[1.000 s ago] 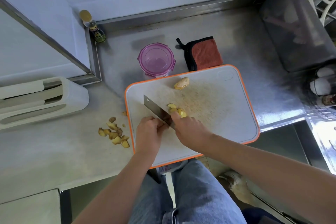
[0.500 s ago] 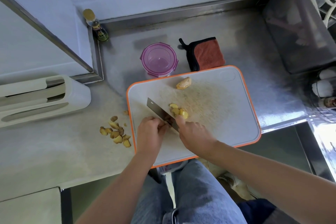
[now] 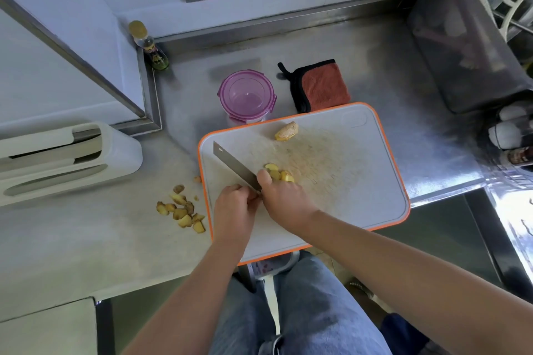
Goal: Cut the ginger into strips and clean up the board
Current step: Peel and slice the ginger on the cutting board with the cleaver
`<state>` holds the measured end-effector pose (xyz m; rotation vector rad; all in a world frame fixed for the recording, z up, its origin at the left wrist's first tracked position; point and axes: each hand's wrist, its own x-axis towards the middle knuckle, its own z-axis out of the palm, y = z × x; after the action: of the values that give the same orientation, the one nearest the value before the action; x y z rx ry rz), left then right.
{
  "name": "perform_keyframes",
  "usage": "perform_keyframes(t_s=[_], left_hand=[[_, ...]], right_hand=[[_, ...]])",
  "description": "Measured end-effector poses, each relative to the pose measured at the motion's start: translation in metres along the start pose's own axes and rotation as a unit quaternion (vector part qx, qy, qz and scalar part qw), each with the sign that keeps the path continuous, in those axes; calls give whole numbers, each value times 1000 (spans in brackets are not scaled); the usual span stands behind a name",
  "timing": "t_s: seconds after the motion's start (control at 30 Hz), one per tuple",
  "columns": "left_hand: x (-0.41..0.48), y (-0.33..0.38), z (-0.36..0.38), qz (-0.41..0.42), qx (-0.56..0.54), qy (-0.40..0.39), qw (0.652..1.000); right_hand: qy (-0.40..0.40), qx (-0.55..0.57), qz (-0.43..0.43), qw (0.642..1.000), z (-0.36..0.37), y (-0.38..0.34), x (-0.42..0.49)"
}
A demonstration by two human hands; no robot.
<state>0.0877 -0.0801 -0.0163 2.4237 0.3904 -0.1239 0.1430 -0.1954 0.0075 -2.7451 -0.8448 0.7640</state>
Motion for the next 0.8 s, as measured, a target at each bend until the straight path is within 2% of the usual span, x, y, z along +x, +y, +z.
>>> perform_keyframes(t_s=[0.37,0.5,0.6,0.8], left_hand=[[-1,1,0,6,-18,0,1000],[-4,-2,-1,14,-32,-2,999],[-5,-2,-3,12,-29,1,1000],[-5,2,-2,0,-32,4,999]], right_hand=[[-38,3,9,999,3,21,-28],[-17,68,1,998,-4,32,-22],[-6,66,-10,998,-3,34,-23],[21,76,23,997,-10,47,-25]])
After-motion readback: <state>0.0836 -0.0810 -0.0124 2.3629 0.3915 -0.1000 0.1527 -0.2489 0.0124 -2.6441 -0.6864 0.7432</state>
